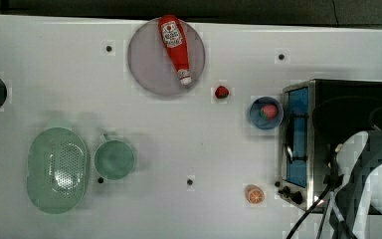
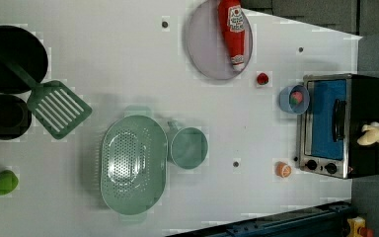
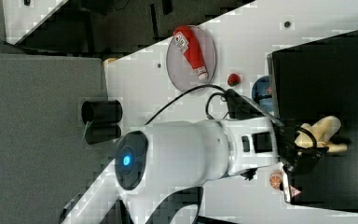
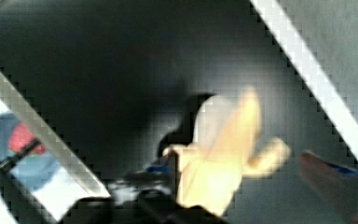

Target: Pick banana from table and place on oven.

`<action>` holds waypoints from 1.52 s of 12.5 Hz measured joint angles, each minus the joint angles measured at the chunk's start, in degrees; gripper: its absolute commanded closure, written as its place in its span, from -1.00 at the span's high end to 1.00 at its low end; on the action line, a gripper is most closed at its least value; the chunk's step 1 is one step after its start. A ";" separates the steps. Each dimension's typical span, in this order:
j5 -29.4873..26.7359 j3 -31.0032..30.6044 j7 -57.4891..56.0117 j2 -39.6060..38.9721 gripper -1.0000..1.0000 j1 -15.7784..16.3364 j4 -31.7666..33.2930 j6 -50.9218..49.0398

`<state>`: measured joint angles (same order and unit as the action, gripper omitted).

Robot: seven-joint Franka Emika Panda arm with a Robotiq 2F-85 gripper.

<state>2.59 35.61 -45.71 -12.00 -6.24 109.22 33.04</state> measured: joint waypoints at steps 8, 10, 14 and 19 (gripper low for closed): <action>2.23 -7.34 3.86 9.80 1.00 4.36 0.73 -11.39; 2.25 -12.06 12.73 15.31 1.00 5.96 0.06 -17.01; 2.02 -24.63 33.11 21.67 1.00 8.35 -3.69 -21.94; 1.18 -34.44 45.01 22.60 1.00 12.05 -2.41 -23.30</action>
<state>3.77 1.17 -0.70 10.60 5.81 106.81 9.74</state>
